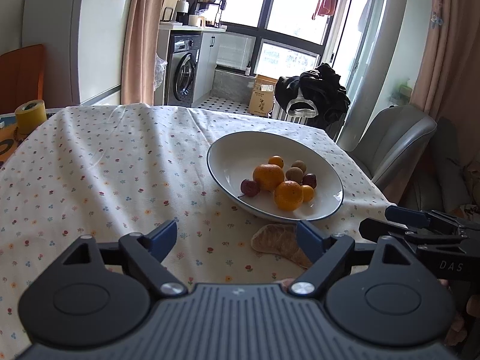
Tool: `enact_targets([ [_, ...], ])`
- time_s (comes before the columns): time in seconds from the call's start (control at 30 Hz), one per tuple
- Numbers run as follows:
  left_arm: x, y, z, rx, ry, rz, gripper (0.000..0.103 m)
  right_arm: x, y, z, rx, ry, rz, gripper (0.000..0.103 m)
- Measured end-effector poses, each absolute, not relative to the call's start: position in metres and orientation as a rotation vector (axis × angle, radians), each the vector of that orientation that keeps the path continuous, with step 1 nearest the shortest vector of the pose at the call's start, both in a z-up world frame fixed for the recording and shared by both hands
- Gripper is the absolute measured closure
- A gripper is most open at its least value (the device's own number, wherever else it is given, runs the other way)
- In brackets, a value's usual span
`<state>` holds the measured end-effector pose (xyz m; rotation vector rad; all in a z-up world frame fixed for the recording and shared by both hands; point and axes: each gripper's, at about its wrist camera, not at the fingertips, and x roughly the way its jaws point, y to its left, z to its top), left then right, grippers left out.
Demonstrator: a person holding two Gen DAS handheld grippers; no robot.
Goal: Organize fruits
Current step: 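Withdraw both open tools toward the two peeled mandarins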
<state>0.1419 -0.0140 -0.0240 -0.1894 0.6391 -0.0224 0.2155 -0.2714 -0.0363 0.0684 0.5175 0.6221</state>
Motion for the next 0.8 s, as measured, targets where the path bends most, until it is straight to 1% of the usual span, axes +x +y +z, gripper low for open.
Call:
enact_targets([
  [0.07,0.14,-0.014,-0.025,-0.191,0.639,-0.025,0.014,0.214,-0.272,-0.037,0.069,0.517,0.62,0.012],
  [0.13,0.137,-0.014,-0.026,-0.193,0.639,-0.028,0.012,0.213,-0.273,-0.037,0.069,0.517,0.617,0.006],
  [0.23,0.136,-0.015,-0.027,-0.193,0.647,-0.034,0.009,0.212,-0.276,-0.04,0.082,0.523,0.61,0.0],
  [0.8,0.144,-0.021,-0.046,-0.191,0.703,-0.078,0.008,0.217,-0.286,-0.06,0.088,0.583,0.577,0.0],
])
